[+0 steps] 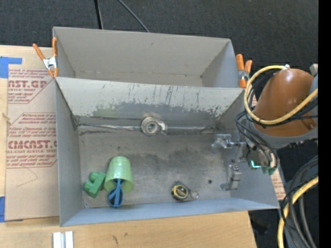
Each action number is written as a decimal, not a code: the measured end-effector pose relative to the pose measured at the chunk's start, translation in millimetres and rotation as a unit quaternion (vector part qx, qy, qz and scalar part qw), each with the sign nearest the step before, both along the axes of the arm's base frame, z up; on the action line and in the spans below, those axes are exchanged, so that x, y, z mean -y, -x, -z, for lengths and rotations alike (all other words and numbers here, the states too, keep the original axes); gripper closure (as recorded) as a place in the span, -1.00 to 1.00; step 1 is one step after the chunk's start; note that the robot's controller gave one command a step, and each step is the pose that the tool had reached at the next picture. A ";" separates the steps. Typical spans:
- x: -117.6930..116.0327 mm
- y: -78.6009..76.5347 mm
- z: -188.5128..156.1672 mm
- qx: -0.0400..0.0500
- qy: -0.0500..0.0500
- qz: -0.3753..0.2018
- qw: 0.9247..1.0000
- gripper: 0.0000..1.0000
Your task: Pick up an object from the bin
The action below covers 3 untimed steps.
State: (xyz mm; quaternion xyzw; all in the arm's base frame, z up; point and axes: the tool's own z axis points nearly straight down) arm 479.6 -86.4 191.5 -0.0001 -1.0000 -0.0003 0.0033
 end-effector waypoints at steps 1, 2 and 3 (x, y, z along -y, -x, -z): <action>-90.3 -11.8 125.0 0.000 -0.001 -0.082 0.997 -1.00; -88.2 -13.4 120.7 0.002 0.000 -0.080 0.997 1.00; -88.2 -13.9 121.5 0.004 0.000 -0.080 0.997 -1.00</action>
Offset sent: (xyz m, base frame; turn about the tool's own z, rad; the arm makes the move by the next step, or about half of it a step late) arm 0.0133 0.0872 -0.1215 -0.1587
